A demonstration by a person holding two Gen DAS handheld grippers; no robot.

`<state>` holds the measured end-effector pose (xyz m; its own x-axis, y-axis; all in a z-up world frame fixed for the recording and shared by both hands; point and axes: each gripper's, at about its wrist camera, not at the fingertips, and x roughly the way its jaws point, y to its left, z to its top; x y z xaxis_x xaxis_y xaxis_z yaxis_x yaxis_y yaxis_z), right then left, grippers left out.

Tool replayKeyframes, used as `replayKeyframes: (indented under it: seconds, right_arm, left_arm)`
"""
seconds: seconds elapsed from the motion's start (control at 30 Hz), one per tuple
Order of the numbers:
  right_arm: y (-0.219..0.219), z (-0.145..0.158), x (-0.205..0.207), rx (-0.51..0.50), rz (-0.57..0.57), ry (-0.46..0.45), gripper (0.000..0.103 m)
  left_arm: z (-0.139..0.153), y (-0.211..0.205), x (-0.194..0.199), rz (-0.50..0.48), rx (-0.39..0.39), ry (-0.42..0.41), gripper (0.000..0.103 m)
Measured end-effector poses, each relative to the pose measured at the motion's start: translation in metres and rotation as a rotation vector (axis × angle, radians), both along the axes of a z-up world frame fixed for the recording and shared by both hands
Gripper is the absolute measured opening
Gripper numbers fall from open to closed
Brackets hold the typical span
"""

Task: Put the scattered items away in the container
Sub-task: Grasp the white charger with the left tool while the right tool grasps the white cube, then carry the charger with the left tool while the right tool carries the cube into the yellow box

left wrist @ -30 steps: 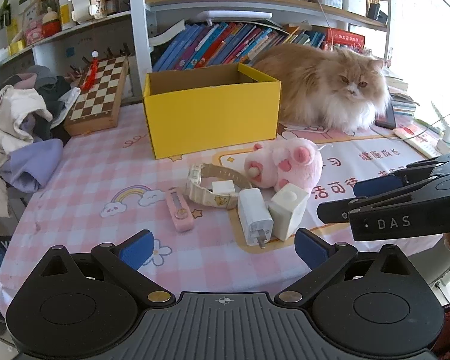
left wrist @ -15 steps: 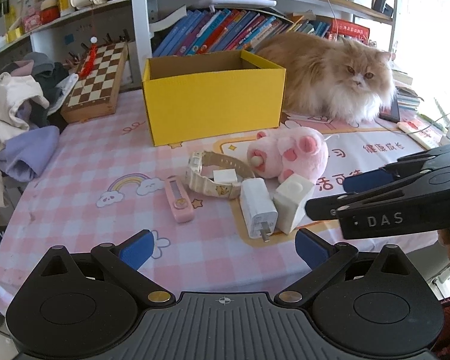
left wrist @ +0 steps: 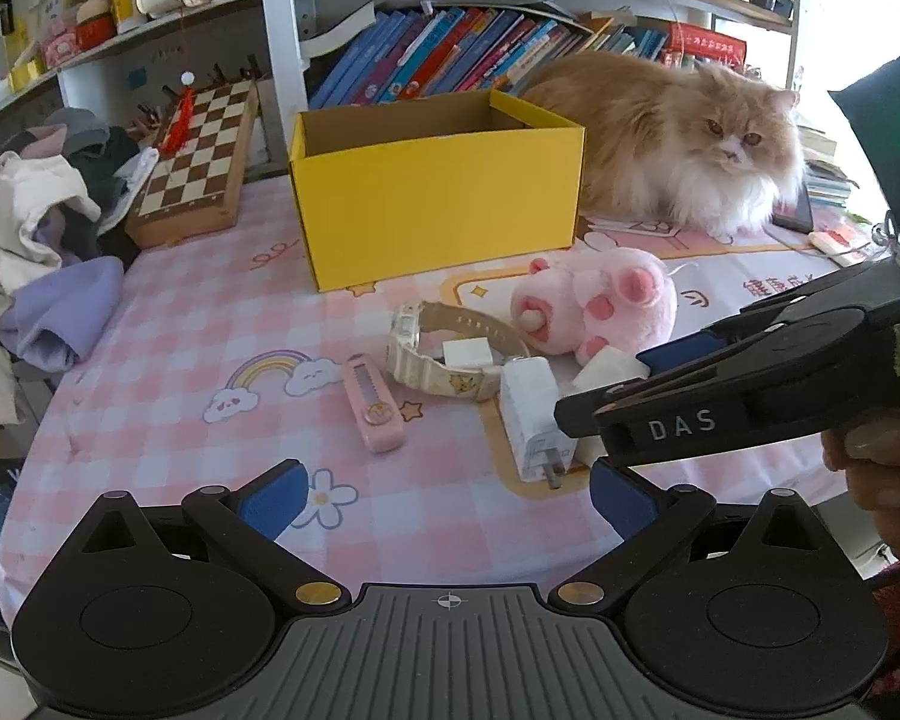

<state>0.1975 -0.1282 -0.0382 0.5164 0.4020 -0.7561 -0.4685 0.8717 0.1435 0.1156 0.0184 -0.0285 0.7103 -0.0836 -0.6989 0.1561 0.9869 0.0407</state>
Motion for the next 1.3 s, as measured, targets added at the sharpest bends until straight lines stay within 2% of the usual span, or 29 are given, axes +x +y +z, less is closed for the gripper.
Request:
replayKeyframes:
  seconds: [0.07,0.1,0.2,0.37,0.57,0.77,0.83,0.9,0.97,1.13,1.3]
  right_arm:
    - [-0.001,0.0,0.003,0.001,-0.003,0.001,0.049]
    - [-0.003,0.0,0.003,-0.001,-0.008,-0.001,0.036]
    - [-0.013,0.003,0.003,-0.008,-0.03,-0.003,0.033]
    - [-0.031,0.008,0.002,-0.018,-0.068,-0.006,0.032]
    - [-0.046,0.005,0.003,-0.038,-0.093,0.017,0.033]
    - [-0.045,-0.001,0.009,-0.041,-0.058,0.028,0.038]
    - [-0.042,-0.004,0.011,-0.05,-0.046,0.035,0.041]
    - [-0.041,-0.006,0.013,-0.056,-0.036,0.041,0.042]
    - [-0.04,-0.008,0.014,-0.056,-0.034,0.044,0.043]
    - [-0.041,-0.006,0.013,-0.049,-0.035,0.047,0.034]
    - [-0.039,0.001,0.004,-0.04,-0.026,0.027,0.033]
  left_arm:
    - [-0.001,-0.001,0.003,-0.004,-0.006,0.002,0.1]
    - [-0.001,-0.002,0.004,-0.008,-0.01,0.002,0.1]
    - [-0.005,-0.006,0.01,-0.025,-0.025,0.012,0.099]
    - [-0.012,-0.019,0.023,-0.071,-0.035,0.03,0.09]
    - [-0.023,-0.033,0.042,-0.111,-0.016,0.042,0.072]
    - [-0.04,-0.038,0.064,-0.095,-0.022,0.094,0.049]
    - [-0.044,-0.037,0.068,-0.096,-0.045,0.11,0.034]
    - [-0.046,-0.035,0.069,-0.087,-0.059,0.119,0.025]
    - [-0.045,-0.033,0.068,-0.091,-0.068,0.122,0.025]
    - [-0.039,-0.027,0.057,-0.102,-0.089,0.119,0.025]
    - [-0.028,-0.02,0.046,-0.101,-0.098,0.089,0.025]
